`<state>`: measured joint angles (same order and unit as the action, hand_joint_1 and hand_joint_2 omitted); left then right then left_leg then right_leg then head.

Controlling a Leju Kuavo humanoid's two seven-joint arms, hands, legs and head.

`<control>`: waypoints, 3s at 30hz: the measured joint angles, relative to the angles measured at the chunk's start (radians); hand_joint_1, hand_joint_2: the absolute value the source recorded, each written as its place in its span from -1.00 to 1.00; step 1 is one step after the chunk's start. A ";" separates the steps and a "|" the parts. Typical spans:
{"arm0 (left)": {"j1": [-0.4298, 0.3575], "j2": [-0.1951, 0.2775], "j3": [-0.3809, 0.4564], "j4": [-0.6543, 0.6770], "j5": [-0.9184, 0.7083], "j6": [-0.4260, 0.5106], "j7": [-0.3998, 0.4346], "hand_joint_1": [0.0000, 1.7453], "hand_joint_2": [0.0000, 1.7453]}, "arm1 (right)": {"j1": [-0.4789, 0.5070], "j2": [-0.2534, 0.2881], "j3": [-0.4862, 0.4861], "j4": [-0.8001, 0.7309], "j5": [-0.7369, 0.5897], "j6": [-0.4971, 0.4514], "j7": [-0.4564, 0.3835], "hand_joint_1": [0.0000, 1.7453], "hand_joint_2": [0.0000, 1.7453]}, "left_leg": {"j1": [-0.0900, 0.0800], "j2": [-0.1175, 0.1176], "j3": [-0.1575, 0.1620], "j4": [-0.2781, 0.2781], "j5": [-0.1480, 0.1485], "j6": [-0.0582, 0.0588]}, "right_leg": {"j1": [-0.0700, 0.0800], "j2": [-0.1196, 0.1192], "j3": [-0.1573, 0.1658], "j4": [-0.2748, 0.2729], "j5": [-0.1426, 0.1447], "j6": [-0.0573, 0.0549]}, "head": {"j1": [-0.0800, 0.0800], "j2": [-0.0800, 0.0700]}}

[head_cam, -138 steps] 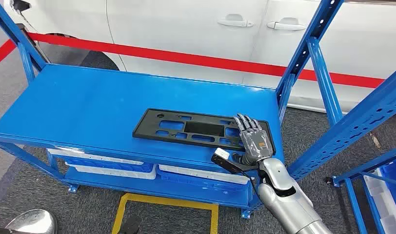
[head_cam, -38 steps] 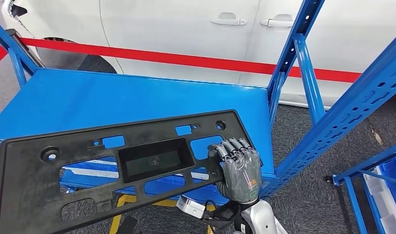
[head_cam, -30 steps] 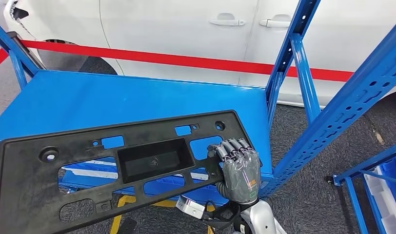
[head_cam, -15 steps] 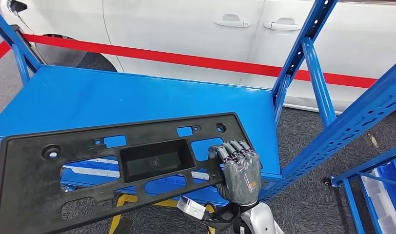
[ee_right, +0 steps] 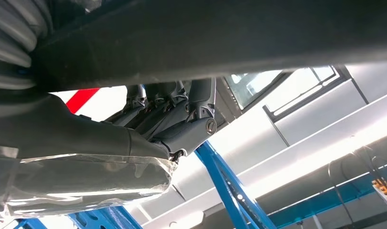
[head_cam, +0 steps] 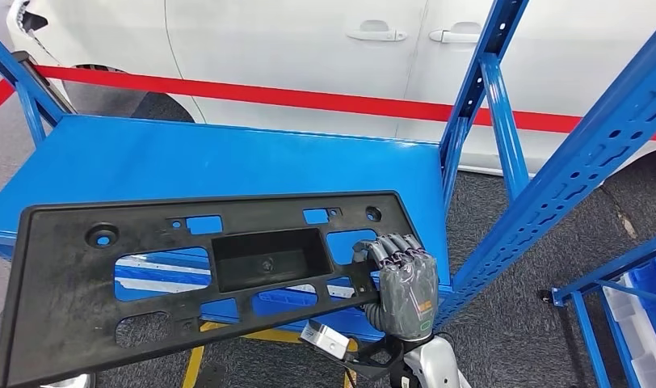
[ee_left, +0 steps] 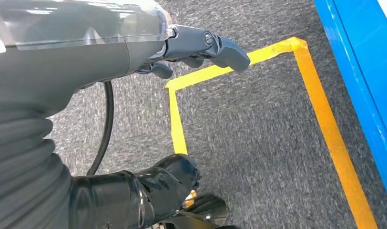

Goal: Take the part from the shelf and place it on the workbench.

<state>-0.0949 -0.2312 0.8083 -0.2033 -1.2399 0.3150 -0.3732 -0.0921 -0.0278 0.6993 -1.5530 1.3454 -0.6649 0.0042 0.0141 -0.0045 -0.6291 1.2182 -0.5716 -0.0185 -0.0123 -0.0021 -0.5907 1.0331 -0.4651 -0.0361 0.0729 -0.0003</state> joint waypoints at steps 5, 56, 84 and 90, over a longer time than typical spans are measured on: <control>-0.003 0.000 0.000 0.000 0.000 0.004 0.001 -1.00 1.00 | 0.000 0.001 -0.004 0.000 -0.006 0.000 0.000 1.00 1.00 | -0.002 -0.001 0.097 -0.190 0.068 0.008 | 0.003 0.002 -0.005 0.007 0.000 0.005 | 0.000 0.000; -0.011 -0.015 0.003 0.001 -0.001 0.017 0.006 -1.00 1.00 | -0.001 0.012 -0.053 0.001 -0.060 0.002 -0.002 1.00 1.00 | -0.001 0.010 -0.014 -0.176 0.142 0.006 | 0.001 -0.001 0.066 -0.013 -0.044 0.011 | -0.001 0.000; -0.008 -0.015 0.006 0.001 0.003 0.023 0.003 -1.00 1.00 | 0.002 0.016 -0.061 0.006 -0.236 0.020 -0.085 1.00 1.00 | -0.006 0.016 0.024 -0.197 0.148 0.024 | 0.008 0.001 0.069 -0.007 -0.054 0.035 | -0.001 0.000; -0.005 -0.015 0.006 0.001 0.003 0.023 0.003 -1.00 1.00 | 0.003 0.016 -0.062 0.006 -0.253 0.021 -0.093 1.00 1.00 | 0.000 0.011 -0.047 0.004 -0.014 -0.003 | 0.002 -0.005 0.020 -0.018 -0.003 -0.002 | -0.002 0.000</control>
<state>-0.1002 -0.2459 0.8145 -0.2022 -1.2367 0.3384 -0.3700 -0.0895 -0.0118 0.6374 -1.5465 1.0927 -0.6435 -0.0893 0.0137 0.0069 -0.6757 1.2225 -0.5858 -0.0219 -0.0105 -0.0066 -0.5708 1.0154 -0.4678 -0.0381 0.0712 -0.0001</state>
